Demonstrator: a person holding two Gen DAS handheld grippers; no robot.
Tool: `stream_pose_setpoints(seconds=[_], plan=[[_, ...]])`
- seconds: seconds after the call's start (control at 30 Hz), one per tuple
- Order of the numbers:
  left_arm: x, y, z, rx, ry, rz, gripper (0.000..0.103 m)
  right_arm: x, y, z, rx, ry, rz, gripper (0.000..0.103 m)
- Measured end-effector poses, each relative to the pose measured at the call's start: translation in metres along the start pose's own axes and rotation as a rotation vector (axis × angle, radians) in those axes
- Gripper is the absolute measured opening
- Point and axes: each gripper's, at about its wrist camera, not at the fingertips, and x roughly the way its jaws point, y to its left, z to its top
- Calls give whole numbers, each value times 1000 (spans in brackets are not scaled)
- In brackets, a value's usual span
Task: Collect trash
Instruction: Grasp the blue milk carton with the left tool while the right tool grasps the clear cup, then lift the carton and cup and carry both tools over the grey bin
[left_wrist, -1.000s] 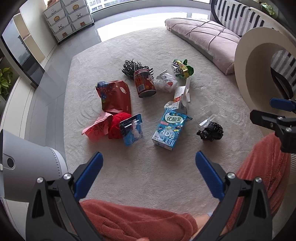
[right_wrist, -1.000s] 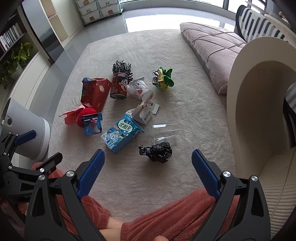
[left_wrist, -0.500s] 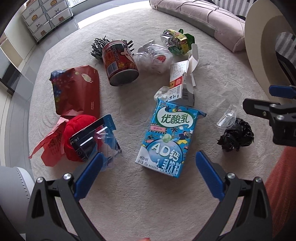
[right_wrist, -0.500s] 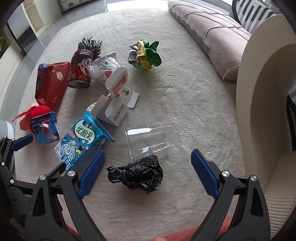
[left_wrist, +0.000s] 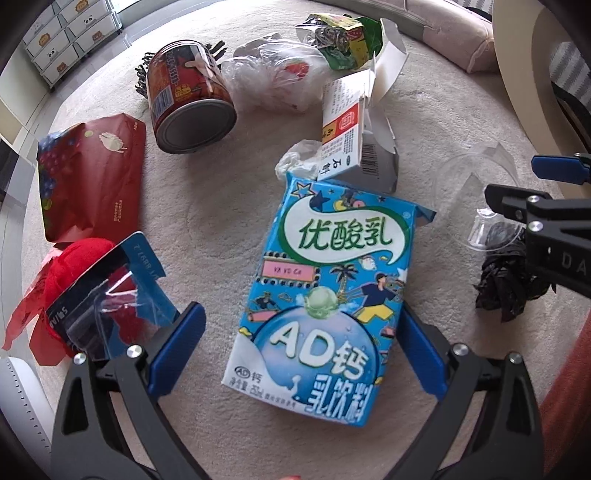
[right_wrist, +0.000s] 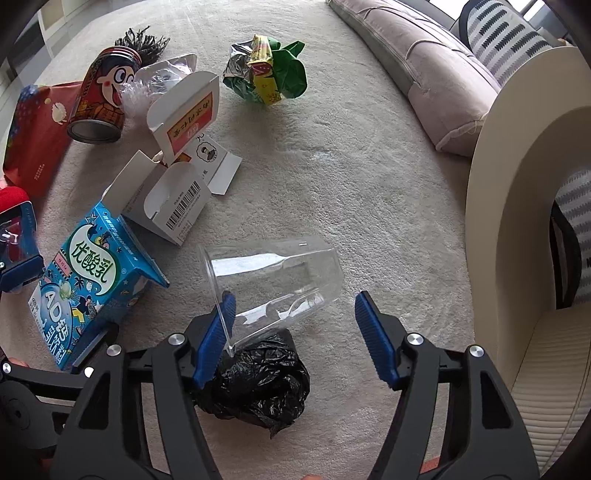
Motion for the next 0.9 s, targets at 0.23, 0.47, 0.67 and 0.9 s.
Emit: stream_pose_setpoints(seconds=[0.23, 0.47, 0.67, 0.9], plan=[[1, -14, -5, 67, -25, 26, 74, 2, -8, 0, 42, 7, 2, 23], [-17, -22, -13, 58, -71, 20, 67, -5, -23, 2, 95, -9, 37, 2], [-44, -16, -17, 30, -87, 17, 67, -28, -26, 0, 84, -46, 57, 2], [-116, 3, -32, -32, -170, 39, 67, -88, -24, -7, 37, -124, 97, 2]])
